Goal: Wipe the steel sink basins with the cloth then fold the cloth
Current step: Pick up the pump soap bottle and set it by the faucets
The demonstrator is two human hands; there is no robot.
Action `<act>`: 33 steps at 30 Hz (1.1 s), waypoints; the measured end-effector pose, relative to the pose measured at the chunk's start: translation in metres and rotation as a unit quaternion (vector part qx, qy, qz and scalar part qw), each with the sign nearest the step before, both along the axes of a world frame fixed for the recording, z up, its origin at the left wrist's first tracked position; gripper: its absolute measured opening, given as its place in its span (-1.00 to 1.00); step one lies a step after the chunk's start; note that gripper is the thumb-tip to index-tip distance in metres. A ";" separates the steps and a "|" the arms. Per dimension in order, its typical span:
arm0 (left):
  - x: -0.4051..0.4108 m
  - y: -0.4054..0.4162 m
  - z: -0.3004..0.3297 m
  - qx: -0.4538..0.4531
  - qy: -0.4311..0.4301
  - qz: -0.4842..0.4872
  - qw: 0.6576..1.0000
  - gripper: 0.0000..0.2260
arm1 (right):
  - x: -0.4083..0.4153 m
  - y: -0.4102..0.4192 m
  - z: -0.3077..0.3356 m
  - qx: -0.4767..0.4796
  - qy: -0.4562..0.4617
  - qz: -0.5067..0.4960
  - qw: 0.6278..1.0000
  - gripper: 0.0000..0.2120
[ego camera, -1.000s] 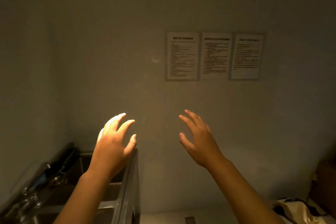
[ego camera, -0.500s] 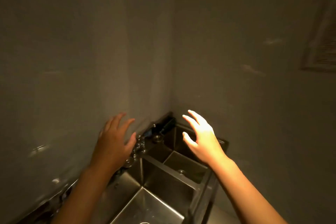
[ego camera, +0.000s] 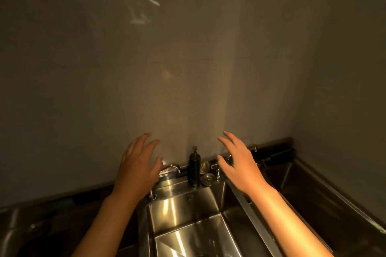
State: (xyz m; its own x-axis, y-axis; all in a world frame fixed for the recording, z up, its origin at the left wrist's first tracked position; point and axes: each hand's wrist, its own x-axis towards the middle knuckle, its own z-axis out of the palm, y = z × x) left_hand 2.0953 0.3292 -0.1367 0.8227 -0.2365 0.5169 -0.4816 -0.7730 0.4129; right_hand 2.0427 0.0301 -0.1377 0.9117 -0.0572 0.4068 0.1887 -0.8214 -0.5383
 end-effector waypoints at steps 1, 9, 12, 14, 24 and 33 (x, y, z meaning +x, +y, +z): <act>-0.005 -0.004 -0.004 -0.003 0.012 0.014 1.000 -0.53 | 0.005 -0.006 -0.005 0.005 0.009 0.017 1.000 -0.45; -0.032 -0.035 -0.053 -0.007 0.104 0.087 0.991 -0.55 | 0.038 -0.028 -0.055 0.051 0.064 0.093 0.992 -0.46; -0.030 -0.044 -0.066 -0.009 0.122 0.085 0.989 -0.55 | 0.047 -0.028 -0.074 0.059 0.074 0.086 0.992 -0.46; -0.022 -0.048 -0.074 -0.020 0.130 0.075 0.989 -0.54 | 0.056 -0.029 -0.082 0.046 0.087 0.093 0.991 -0.46; 0.048 -0.055 -0.128 -0.151 0.190 0.027 0.970 -0.55 | 0.101 -0.030 -0.102 0.090 0.147 0.077 0.982 -0.45; 0.113 -0.066 -0.192 -0.282 0.256 0.025 0.924 -0.52 | 0.162 -0.020 -0.147 0.095 0.183 0.063 0.976 -0.46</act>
